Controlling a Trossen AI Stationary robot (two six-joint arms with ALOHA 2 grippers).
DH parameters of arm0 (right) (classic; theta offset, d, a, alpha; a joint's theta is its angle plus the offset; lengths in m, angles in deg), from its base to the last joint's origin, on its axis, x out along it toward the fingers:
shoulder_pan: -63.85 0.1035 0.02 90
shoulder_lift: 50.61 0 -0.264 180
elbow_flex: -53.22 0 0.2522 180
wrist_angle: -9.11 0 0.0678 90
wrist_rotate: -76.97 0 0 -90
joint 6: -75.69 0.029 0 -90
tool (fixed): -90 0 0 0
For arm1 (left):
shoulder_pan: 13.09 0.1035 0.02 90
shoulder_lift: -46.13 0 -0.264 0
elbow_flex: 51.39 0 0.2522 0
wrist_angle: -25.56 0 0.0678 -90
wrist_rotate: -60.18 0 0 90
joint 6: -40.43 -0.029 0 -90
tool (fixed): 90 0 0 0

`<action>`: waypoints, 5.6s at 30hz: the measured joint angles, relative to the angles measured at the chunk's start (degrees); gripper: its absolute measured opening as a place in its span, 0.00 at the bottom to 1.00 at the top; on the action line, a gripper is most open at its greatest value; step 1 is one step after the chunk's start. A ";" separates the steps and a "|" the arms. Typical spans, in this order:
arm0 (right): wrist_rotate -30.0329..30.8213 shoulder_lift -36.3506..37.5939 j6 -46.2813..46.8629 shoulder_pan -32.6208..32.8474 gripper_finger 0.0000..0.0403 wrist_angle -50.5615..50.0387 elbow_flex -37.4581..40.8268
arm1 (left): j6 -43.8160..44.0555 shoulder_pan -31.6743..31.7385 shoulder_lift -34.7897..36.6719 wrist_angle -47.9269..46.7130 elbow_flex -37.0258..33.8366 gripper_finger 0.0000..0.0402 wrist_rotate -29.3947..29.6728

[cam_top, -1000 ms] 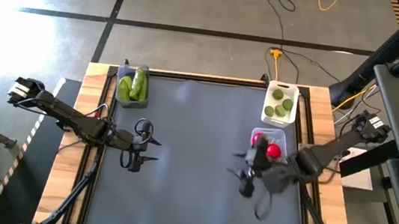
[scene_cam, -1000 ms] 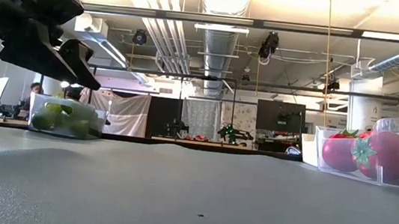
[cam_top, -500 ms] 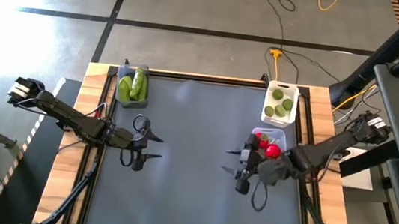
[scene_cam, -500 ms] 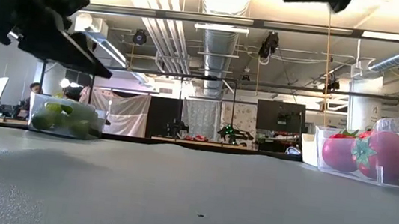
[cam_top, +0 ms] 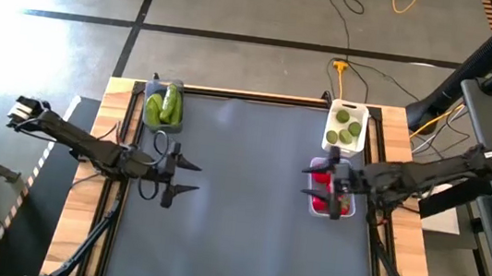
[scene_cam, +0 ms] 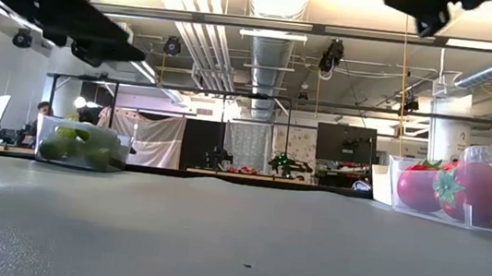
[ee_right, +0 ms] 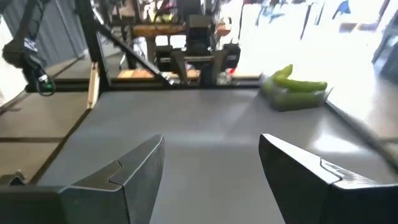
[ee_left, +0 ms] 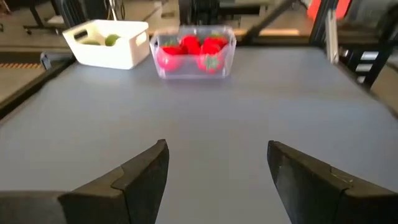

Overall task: Sort produce into baskets
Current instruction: Return to Home Position

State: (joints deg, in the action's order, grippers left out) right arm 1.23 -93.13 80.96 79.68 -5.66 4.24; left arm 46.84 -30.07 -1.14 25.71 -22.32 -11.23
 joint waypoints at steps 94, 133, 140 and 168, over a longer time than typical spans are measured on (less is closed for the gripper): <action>-0.72 40.94 -0.86 0.14 0.66 8.54 34.59 | -5.08 2.84 43.85 -13.06 -14.73 0.63 -18.45; 0.73 40.92 1.77 0.14 0.63 8.46 34.32 | -2.27 2.84 37.07 -12.69 -14.78 0.63 -18.07; -0.64 42.07 7.57 -1.17 0.62 8.46 34.13 | -2.26 2.84 36.42 -12.86 -14.61 0.63 -18.05; -20.35 41.47 4.75 -17.87 0.66 0.90 33.71 | -2.26 2.83 35.72 -12.64 -13.18 0.63 -18.06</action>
State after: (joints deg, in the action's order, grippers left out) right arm -19.12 -51.66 85.70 61.80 -4.76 37.96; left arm 44.58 -27.23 34.58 13.07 -35.50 -29.29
